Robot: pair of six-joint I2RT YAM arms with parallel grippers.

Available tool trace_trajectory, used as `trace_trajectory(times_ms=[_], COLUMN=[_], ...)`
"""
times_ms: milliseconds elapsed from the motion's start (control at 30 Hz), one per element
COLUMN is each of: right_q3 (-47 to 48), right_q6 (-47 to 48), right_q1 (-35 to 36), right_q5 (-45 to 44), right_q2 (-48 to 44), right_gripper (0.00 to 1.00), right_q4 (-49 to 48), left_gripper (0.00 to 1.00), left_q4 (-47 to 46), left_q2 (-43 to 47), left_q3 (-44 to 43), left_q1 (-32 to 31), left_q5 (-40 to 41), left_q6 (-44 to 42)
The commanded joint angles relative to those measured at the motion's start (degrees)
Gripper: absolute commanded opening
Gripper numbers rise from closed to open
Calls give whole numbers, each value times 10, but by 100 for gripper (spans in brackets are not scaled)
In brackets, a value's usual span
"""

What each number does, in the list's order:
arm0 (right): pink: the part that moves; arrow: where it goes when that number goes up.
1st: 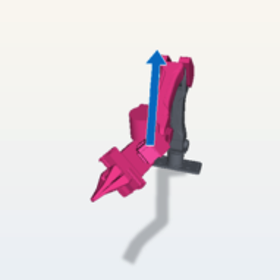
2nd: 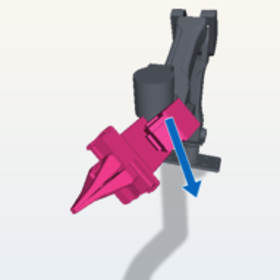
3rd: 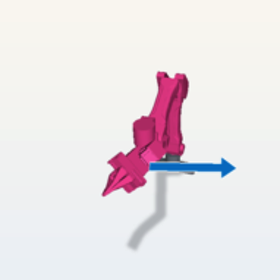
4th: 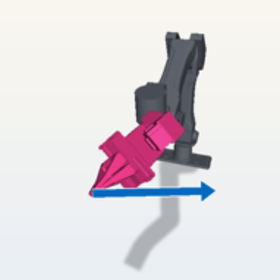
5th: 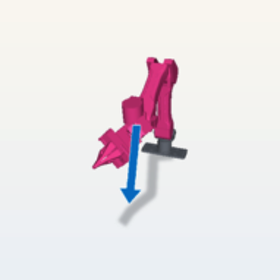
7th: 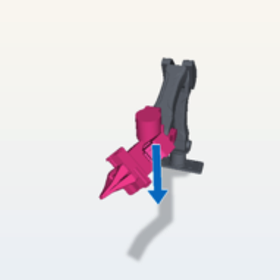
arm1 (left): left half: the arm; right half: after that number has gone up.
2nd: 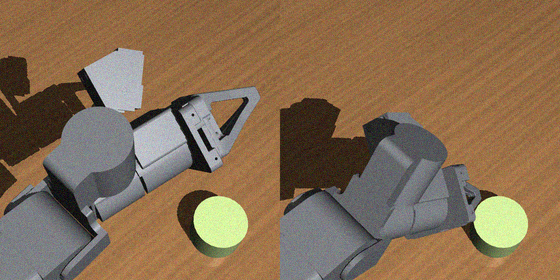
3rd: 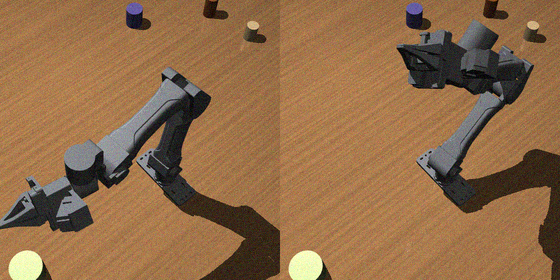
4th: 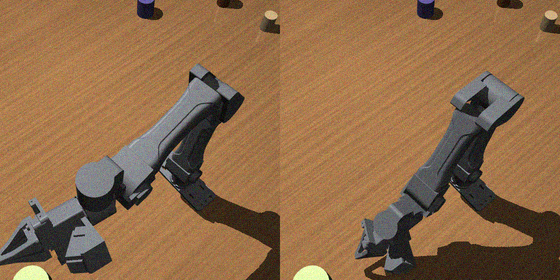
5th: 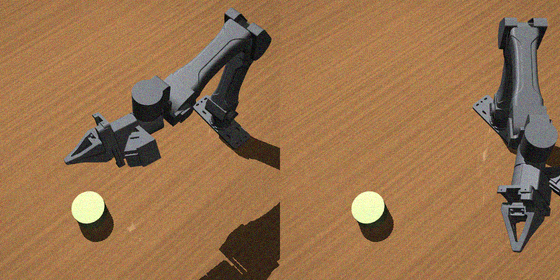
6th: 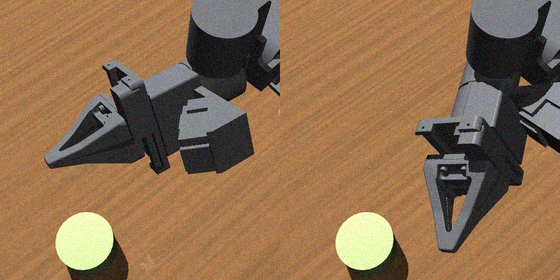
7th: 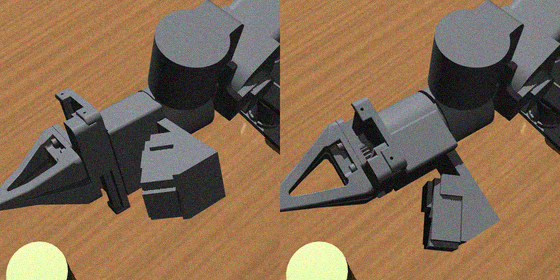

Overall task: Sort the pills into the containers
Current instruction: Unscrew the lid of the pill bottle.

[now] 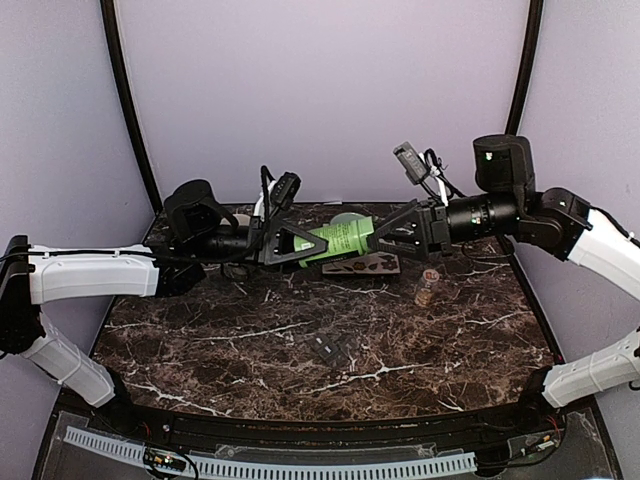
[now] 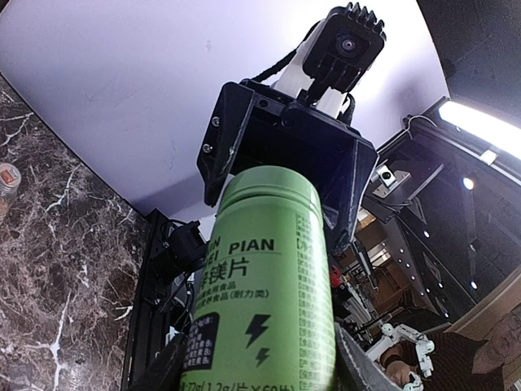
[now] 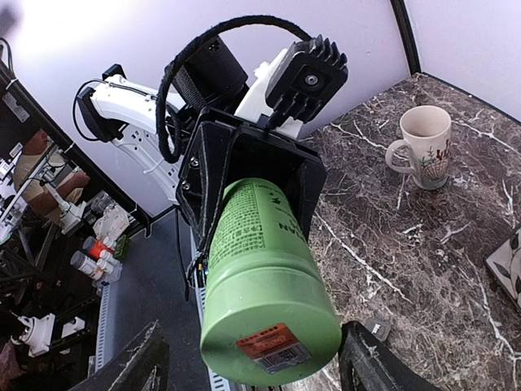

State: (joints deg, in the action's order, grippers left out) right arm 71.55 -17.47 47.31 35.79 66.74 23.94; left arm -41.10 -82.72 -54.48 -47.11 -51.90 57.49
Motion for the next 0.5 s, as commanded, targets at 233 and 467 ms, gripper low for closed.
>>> trace_trajectory(times_ms=[233,467], right_q3=[7,9], right_q6=[-78,-161], right_q1=[-5,-20], right_q5=[1,-23], right_q2=[-6,0], right_gripper=[75,77], right_q4=[-26,-35], left_gripper=[0,0], left_q4=[-28,-18], left_q2=[5,11], left_q3=[-13,-16], left_q1=[3,3], left_q5=[-4,-3], left_q6=[-16,-26])
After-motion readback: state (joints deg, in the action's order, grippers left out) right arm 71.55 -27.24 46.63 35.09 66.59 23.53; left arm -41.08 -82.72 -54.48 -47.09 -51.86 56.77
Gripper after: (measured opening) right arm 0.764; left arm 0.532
